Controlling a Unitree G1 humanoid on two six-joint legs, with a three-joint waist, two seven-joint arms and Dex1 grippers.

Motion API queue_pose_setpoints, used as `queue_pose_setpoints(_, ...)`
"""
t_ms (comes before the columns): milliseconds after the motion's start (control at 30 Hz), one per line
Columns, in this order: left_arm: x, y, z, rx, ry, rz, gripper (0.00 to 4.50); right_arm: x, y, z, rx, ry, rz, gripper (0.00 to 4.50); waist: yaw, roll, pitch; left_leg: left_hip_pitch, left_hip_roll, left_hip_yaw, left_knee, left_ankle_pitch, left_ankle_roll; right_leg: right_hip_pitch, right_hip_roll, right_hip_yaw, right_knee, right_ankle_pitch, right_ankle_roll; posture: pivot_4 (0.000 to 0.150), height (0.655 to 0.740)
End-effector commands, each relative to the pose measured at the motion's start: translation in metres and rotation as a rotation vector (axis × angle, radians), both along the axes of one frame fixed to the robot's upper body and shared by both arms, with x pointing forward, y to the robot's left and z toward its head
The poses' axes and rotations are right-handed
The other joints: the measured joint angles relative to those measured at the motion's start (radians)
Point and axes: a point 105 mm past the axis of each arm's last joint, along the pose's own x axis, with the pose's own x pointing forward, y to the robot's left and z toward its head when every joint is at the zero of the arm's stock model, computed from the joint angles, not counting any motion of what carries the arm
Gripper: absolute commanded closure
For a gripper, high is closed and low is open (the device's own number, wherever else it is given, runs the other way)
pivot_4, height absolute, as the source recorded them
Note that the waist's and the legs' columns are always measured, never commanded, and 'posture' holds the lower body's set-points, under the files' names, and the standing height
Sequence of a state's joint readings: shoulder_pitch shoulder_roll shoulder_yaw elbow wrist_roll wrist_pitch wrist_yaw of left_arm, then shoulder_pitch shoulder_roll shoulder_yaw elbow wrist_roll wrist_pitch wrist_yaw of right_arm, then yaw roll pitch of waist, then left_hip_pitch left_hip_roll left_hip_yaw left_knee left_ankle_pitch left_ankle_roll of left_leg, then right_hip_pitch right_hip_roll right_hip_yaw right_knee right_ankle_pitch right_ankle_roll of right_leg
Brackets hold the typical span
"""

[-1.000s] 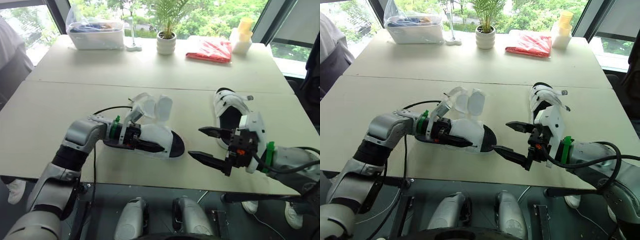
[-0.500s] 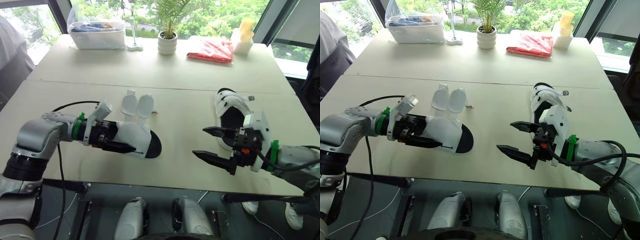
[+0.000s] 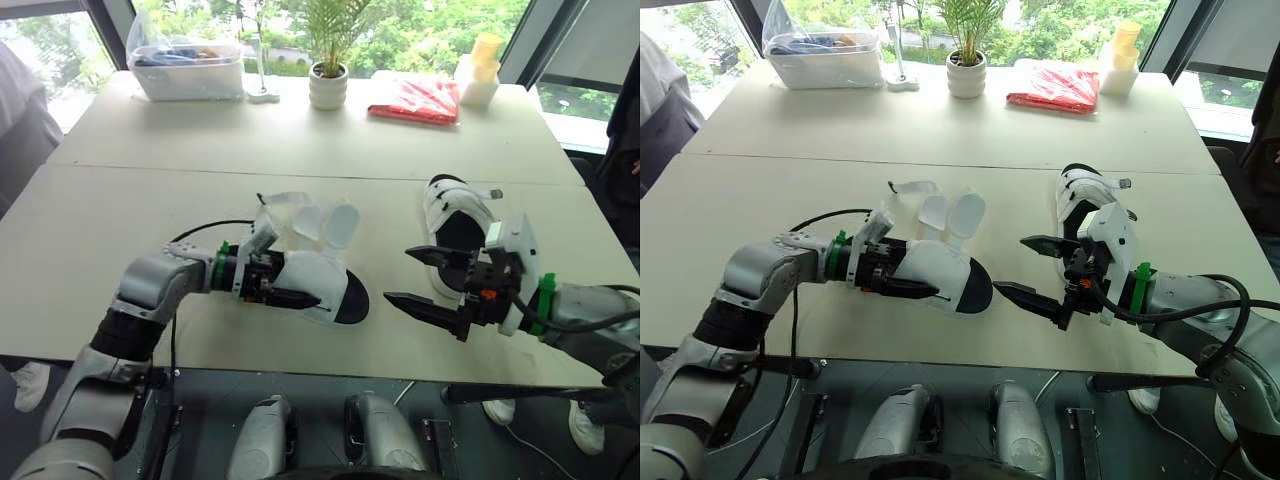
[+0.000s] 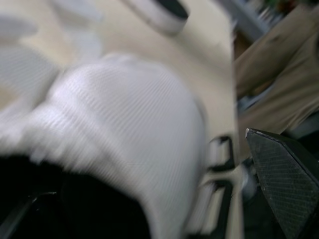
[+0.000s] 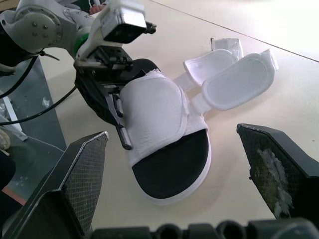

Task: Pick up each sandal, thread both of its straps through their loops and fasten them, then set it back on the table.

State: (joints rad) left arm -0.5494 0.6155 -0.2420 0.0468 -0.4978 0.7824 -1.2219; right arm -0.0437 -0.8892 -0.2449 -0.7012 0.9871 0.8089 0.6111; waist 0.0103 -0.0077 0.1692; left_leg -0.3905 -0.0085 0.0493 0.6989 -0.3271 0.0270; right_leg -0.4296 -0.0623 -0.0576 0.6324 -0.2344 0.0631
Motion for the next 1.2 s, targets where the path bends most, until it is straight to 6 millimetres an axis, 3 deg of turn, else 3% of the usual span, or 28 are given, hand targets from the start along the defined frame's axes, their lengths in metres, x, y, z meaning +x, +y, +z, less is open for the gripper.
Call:
queue_pose_setpoints(33,0.004,0.014,-0.004,0.064,-0.075,-0.005,0.01,-0.002,0.002,0.007,0.013,-0.028,0.010,0.00,0.002,0.000,0.000,0.000,0.000,0.000,0.000,0.000,0.000,0.000,0.000,0.000,0.000,0.000,-0.001,0.150,0.7241)
queue_pose_setpoints(267,-0.003,0.040,0.032,0.017,-0.234,-0.076,0.01,-0.001,0.011,-0.009,-0.019,0.000,0.032,0.00,-0.001,0.000,0.000,0.000,0.000,-0.001,0.000,0.000,0.000,0.000,-0.001,0.000,0.000,-0.001,-0.003,0.150,0.7241)
queue_pose_setpoints(500,-0.008,0.072,0.058,0.064,-0.197,-0.058,0.01,0.005,0.025,-0.026,-0.043,0.008,0.042,0.00,0.003,0.000,0.000,-0.001,0.000,0.000,0.001,0.000,0.000,-0.001,-0.001,0.000,0.000,-0.002,-0.003,0.150,0.7241)
queue_pose_setpoints(600,0.007,0.085,0.078,0.008,-0.156,0.070,0.00,0.010,0.039,-0.041,-0.042,0.027,0.073,0.85,0.003,0.000,0.000,-0.001,0.000,0.000,0.001,0.000,0.000,0.000,-0.001,0.000,0.000,-0.002,-0.003,0.150,0.7241)
queue_pose_setpoints(733,0.021,0.078,0.082,-0.018,-0.159,0.113,0.00,0.019,0.048,-0.064,-0.117,0.028,0.084,2.87,0.002,0.000,0.000,-0.001,0.000,0.000,0.001,0.000,0.000,-0.001,-0.001,0.000,0.000,-0.001,-0.002,0.150,0.7241)
queue_pose_setpoints(833,0.043,0.069,0.082,-0.043,-0.138,0.205,0.00,0.029,0.046,-0.082,-0.180,0.029,0.057,4.46,0.006,0.000,0.000,-0.002,-0.001,0.001,0.002,0.000,0.001,-0.001,0.000,0.000,0.000,0.000,0.000,0.150,0.7241)
queue_pose_setpoints(1000,0.081,0.048,0.079,-0.115,0.018,0.365,0.00,0.033,0.038,-0.107,-0.300,0.011,0.056,4.46,0.003,-0.004,-0.001,-0.002,-0.002,0.001,0.004,0.000,0.001,0.000,0.001,-0.001,0.001,0.000,0.001,0.150,0.7241)
queue_pose_setpoints(1200,0.096,0.018,0.064,-0.075,0.138,0.375,0.00,0.032,0.039,-0.110,-0.323,-0.018,0.084,4.46,0.001,-0.004,-0.001,0.000,-0.001,0.001,0.003,0.000,0.000,0.000,0.002,0.000,0.003,0.000,0.002,0.150,0.7241)
